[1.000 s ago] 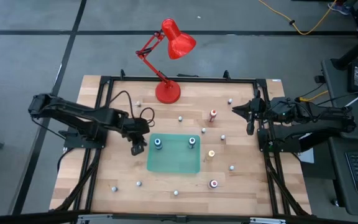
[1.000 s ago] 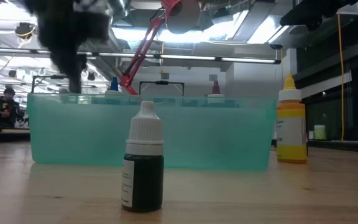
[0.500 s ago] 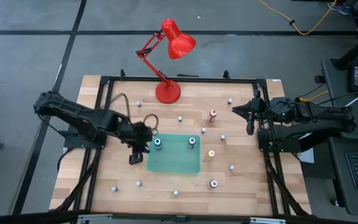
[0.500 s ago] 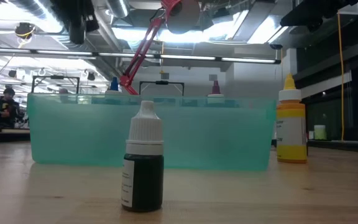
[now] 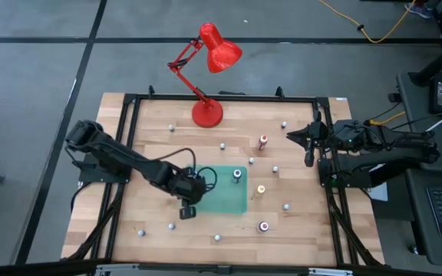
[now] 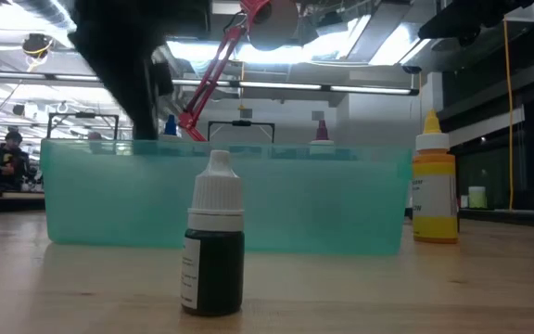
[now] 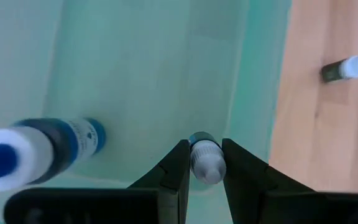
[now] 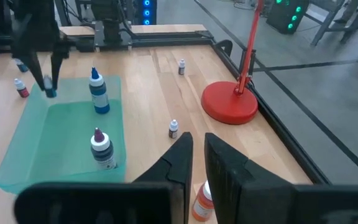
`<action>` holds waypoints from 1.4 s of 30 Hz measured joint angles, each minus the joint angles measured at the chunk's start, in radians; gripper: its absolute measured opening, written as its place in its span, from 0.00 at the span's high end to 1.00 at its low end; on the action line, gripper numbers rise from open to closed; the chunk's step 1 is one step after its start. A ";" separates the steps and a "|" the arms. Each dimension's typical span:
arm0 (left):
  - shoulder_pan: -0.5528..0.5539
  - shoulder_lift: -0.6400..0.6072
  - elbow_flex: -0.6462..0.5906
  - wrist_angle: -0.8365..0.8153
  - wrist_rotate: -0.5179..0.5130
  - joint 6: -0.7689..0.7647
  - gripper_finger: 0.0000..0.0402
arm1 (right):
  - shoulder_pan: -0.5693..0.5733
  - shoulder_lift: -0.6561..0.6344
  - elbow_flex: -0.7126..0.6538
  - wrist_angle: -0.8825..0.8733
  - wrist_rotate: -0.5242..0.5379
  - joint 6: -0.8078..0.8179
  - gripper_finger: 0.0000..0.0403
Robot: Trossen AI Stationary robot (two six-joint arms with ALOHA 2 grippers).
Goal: Pick & Place food coloring
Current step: Put the small top blue bottle into the green bin
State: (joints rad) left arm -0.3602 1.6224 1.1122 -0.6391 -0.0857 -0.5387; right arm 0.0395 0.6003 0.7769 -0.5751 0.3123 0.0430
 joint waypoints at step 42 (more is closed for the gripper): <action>-0.013 0.128 -0.011 -0.011 0.013 0.009 0.73 | 0.000 0.000 0.000 -0.058 -0.002 0.001 0.89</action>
State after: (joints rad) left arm -0.3733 1.7500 1.1007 -0.6502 -0.0731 -0.5298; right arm 0.0398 0.5999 0.7769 -0.6334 0.3107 0.0441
